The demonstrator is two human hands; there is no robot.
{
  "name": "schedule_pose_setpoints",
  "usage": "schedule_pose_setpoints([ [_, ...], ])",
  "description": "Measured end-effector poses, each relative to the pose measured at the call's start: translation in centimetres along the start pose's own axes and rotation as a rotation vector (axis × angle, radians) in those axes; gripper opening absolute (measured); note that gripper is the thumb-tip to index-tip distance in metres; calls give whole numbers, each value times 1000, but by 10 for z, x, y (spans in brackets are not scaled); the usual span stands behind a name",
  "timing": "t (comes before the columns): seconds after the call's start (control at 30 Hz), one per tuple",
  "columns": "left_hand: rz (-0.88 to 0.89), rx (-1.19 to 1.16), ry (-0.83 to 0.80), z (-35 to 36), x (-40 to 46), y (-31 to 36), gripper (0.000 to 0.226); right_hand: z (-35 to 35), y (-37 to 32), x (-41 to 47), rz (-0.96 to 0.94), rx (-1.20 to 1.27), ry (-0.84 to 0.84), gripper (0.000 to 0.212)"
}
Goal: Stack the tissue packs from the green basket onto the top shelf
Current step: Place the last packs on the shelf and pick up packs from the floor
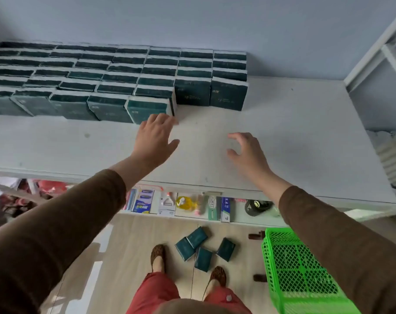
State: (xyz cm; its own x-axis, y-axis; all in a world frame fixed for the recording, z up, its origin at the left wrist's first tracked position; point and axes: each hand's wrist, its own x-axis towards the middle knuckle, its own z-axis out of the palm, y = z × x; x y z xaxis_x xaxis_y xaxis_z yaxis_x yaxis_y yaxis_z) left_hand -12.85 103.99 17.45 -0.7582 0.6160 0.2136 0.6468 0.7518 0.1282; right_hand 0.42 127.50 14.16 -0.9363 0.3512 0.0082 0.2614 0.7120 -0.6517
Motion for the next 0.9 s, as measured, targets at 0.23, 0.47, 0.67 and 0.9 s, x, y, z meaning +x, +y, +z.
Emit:
schedule_pose_setpoints([
  [0.23,46,-90,34,17,-126,13,40,18,-5,-118,-254,-205,9,33],
  [0.47,11,-223,-93,85,-256,18,39,100,33,-222,-170,-174,-55,29],
  [0.67,-130,-271,-391,197,-373,20,40,222,114,-288,142,-129,-312,28],
  [0.9,-218,-237,-624,383,-452,11,40,375,233,-322,512,-38,-508,35],
])
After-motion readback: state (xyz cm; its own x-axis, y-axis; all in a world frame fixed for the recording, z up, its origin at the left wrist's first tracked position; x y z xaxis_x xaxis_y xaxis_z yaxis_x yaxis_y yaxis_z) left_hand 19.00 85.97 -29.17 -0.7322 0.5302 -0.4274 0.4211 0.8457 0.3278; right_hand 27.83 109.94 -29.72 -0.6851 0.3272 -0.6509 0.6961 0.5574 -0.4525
